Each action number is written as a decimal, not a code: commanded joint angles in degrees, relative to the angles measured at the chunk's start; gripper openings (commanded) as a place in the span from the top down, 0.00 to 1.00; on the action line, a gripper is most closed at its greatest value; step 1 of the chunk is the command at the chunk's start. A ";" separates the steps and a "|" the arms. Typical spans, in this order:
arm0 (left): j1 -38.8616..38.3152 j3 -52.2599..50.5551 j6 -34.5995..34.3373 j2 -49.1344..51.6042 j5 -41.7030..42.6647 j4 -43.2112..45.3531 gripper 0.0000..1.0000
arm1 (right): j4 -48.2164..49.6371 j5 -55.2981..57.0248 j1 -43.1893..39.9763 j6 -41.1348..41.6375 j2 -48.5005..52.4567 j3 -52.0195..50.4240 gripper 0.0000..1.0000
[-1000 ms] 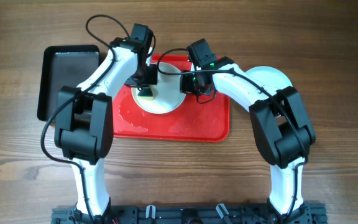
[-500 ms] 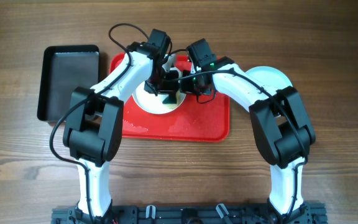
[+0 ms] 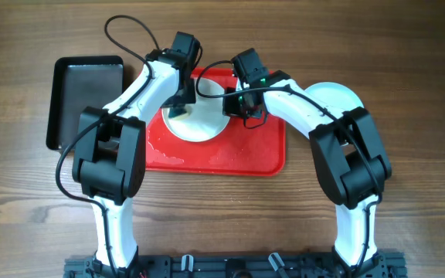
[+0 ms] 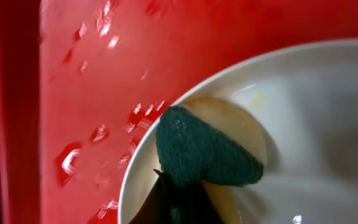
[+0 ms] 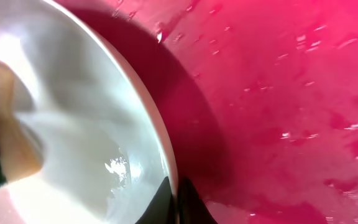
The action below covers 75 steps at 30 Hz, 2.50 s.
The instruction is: Clean dirty plates on tray and stack at the side
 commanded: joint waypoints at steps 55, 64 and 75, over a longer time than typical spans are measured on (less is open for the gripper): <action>-0.81 -1.77 18.05 2.91 18.38 -10.82 0.96 | 3.87 -15.15 -1.95 -4.22 1.81 -3.91 0.96; -1.07 -10.45 8.15 2.91 19.08 -6.73 0.96 | 4.24 -16.57 -2.95 -5.88 1.81 -3.93 0.96; -6.73 -13.55 20.35 2.89 40.28 -9.53 0.96 | 4.79 -16.52 -2.95 -5.66 1.81 -3.93 0.96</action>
